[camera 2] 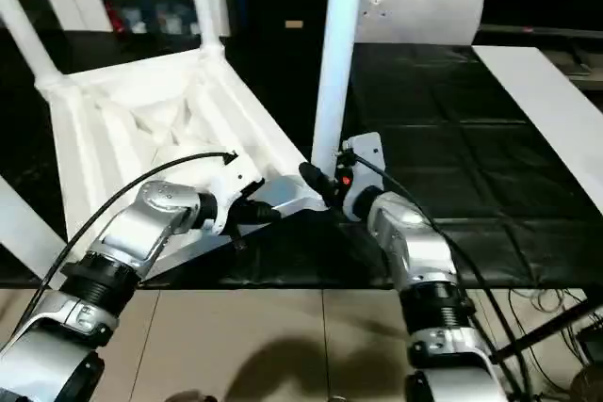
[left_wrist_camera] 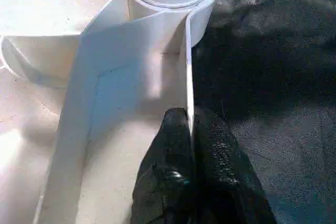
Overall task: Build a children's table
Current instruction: Rotate leg to tighten
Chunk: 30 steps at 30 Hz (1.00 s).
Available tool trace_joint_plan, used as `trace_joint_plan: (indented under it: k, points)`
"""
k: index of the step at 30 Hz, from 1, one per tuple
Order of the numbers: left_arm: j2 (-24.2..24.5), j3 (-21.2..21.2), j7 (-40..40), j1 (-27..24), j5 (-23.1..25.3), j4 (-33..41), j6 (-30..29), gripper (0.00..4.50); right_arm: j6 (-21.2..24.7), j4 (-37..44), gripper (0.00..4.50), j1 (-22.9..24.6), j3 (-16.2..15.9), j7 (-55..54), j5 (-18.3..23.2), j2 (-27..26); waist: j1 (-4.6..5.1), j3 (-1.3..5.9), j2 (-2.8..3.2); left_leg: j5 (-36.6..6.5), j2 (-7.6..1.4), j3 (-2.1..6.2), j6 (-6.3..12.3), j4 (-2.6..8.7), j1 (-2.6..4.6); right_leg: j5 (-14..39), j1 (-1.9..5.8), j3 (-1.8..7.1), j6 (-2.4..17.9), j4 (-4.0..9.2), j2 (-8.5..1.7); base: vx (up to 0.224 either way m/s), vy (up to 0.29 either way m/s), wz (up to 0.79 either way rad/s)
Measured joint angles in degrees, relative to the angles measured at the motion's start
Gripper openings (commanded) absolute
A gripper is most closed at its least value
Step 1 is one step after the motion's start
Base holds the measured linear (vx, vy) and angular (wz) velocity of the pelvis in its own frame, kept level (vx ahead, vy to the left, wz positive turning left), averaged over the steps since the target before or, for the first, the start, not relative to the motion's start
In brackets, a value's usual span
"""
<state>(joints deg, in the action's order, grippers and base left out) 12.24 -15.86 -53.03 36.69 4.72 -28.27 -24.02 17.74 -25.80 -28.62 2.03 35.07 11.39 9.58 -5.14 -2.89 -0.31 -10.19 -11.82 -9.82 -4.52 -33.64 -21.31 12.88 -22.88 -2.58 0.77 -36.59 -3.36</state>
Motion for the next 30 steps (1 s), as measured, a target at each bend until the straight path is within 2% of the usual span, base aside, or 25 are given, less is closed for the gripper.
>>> trace_joint_plan:
  k: [3,5,6,10,12,15,16,19,23,28,30]
  points:
    - [1.95,-1.32,-1.85,-0.25,0.29,-0.28,3.65,0.0,-0.66,2.35,3.51,2.48,-0.56,6.22,0.88,3.47,-0.59,-0.03,0.02,0.0,-0.01,0.0,-0.02,0.01,0.0,0.0,0.02,-0.02,-0.01,0.0,-0.01,0.0,0.0,0.0]
    - [2.69,-1.85,-2.75,-0.35,0.72,-0.44,5.46,0.0,-0.48,4.24,3.51,4.07,-0.76,8.81,2.02,5.16,-0.95,-0.04,0.02,-0.02,0.0,0.0,-0.06,0.0,-0.01,-0.05,0.04,-0.02,-0.03,0.0,-0.03,0.0,0.0,0.0]
    - [3.18,-2.15,-3.39,-0.5,0.79,-0.55,6.76,0.0,-0.38,5.34,3.72,5.11,-0.77,10.48,2.53,6.48,-1.2,-0.04,0.02,-0.06,0.0,-0.02,-0.13,-0.02,-0.01,-0.1,0.05,0.0,-0.03,0.02,-0.03,0.0,0.0,0.0]
    - [5.95,-3.02,-6.79,-1.08,1.2,-0.83,12.14,0.0,-0.16,9.34,4.04,9.6,-0.53,15.88,4.06,11.32,-1.51,-0.06,-0.01,-0.05,0.0,-0.01,-0.14,-0.04,-0.02,-0.18,0.08,0.0,-0.05,0.09,-0.04,0.0,0.0,0.0]
    - [7.9,-3.53,-9.55,-1.26,1.2,-1.37,15.9,0.0,0.11,10.85,4.16,11.86,0.19,17.67,4.7,13.77,-1.65,-0.06,-0.01,-0.05,0.0,-0.01,-0.14,-0.04,-0.05,-0.19,0.07,-0.02,-0.06,0.09,-0.04,0.0,0.0,0.0]
    - [10.05,-4.17,-15.14,-1.22,-0.08,-3.34,22.65,0.0,2.08,16.77,4.44,18.18,3.12,22.0,7.9,18.56,-3.0,-0.08,0.07,-0.08,0.0,-0.01,-0.11,0.01,-0.09,-0.19,0.11,-0.02,-0.08,0.28,-0.04,0.0,0.0,0.0]
    - [10.62,-4.13,-16.37,-1.22,-0.49,-3.94,23.94,0.0,2.55,18.01,4.44,19.18,3.84,22.95,8.82,19.2,-3.14,-0.08,0.07,-0.08,0.0,-0.01,-0.1,0.0,-0.09,-0.2,0.12,-0.03,-0.09,0.3,-0.04,0.0,0.0,0.0]
    - [10.16,-4.15,-19.24,-0.99,-0.95,-6.09,28.21,0.0,4.54,22.73,4.44,22.01,5.11,24.18,11.51,20.18,-3.78,-0.06,0.26,-0.12,0.01,-0.02,-0.04,-0.08,-0.13,-0.25,0.19,-0.02,-0.15,0.37,-0.08,0.0,0.0,0.0]
    - [8.94,-4.75,-22.53,-0.78,-1.62,-7.55,32.02,0.0,5.37,24.97,4.44,24.03,7.03,21.39,12.83,19.15,-4.51,-0.1,0.5,-0.14,0.01,-0.04,-0.01,-0.21,-0.18,-0.36,0.18,-0.02,-0.23,0.38,-0.11,0.0,0.0,0.0]
    - [7.48,-6.08,-24.09,1.13,-1.64,-11.57,36.4,0.0,3.91,24.94,4.44,23.77,7.54,14.71,11.69,15.55,-4.62,-0.09,0.82,-0.09,0.01,-0.04,-0.01,-0.22,-0.19,-0.5,0.15,-0.01,-0.28,0.36,-0.12,0.0,0.0,0.0]
    - [7.06,-6.53,-22.02,3.83,-0.3,-16.78,39.96,0.0,3.09,24.79,4.44,22.83,8.17,12.22,11.26,14.06,-4.49,-0.09,0.82,-0.04,0.01,-0.04,0.0,-0.22,-0.18,-0.57,0.14,-0.01,-0.31,0.36,-0.11,0.0,0.0,0.0]
